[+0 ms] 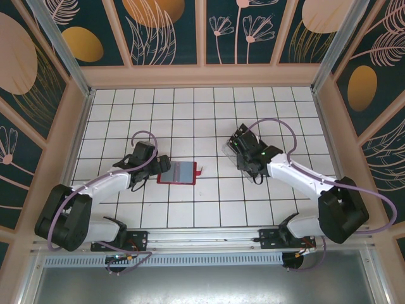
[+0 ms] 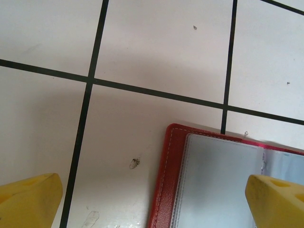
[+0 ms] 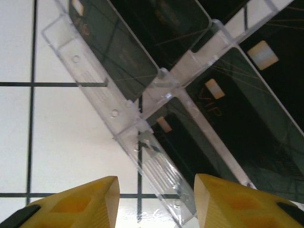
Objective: Put the credit cards into the card holder
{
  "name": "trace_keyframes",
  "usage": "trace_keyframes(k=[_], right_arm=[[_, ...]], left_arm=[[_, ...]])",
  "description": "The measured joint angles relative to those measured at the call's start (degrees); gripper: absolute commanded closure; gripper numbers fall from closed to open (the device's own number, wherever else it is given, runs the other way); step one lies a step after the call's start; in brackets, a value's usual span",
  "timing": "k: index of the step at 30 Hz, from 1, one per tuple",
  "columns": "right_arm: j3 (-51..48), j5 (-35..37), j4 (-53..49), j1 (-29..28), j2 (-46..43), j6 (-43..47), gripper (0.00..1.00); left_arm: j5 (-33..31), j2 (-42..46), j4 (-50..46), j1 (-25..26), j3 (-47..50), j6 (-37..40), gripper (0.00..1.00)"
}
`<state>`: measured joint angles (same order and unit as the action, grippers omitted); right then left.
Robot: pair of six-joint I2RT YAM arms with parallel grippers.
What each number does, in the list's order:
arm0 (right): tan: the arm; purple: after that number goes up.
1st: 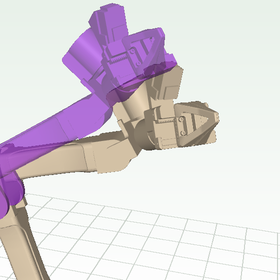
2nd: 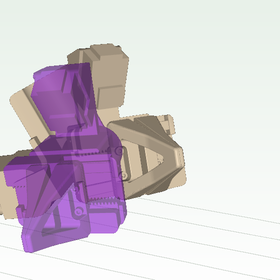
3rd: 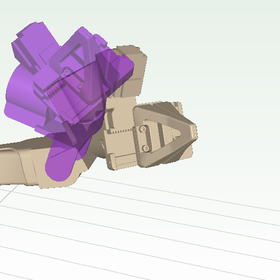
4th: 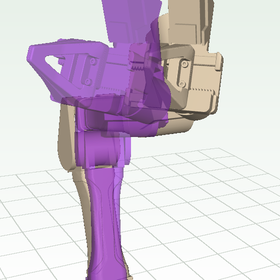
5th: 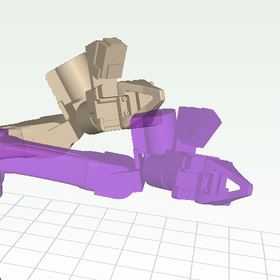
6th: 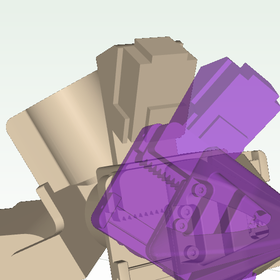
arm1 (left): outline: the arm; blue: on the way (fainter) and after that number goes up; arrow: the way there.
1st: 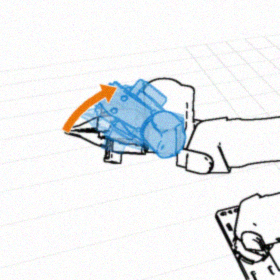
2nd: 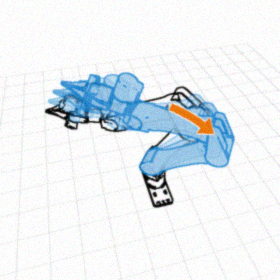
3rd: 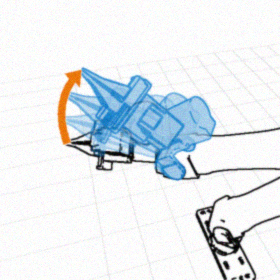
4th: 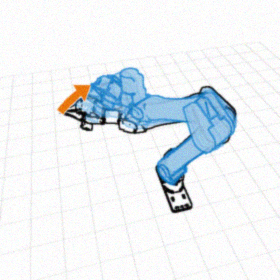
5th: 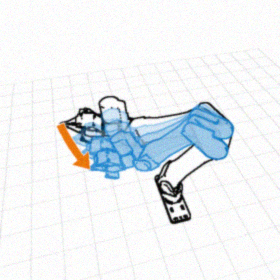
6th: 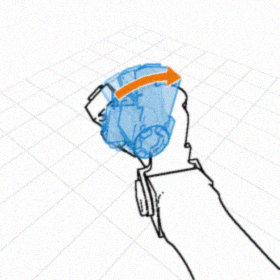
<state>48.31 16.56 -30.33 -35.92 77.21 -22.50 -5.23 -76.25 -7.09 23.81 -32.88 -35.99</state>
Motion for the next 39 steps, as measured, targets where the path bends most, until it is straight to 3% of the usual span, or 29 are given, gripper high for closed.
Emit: trace_keyframes(k=[15, 22, 33, 39], right_arm=[[-0.2, 0.1, 0.3, 1.2, 5.5, 1.2, 0.57], [-0.2, -1.8, 0.5, 1.3, 5.6, 1.8, 0.7], [-0.2, -2.9, 0.5, 1.4, 6.3, 2.7, 0.74], [0.1, -2.4, 0.2, 1.4, 8.1, 3.1, 0.84]], left_arm=[[0.1, -0.3, 0.0, 0.0, -0.3, 0.0, 0.01], [0.2, -0.7, 0.0, 0.0, -0.5, 0.0, 0.02], [0.2, -0.7, 0.0, 0.0, -0.6, 0.2, 0.02], [0.2, -0.7, 0.0, 0.0, -0.6, 0.5, 0.01]])
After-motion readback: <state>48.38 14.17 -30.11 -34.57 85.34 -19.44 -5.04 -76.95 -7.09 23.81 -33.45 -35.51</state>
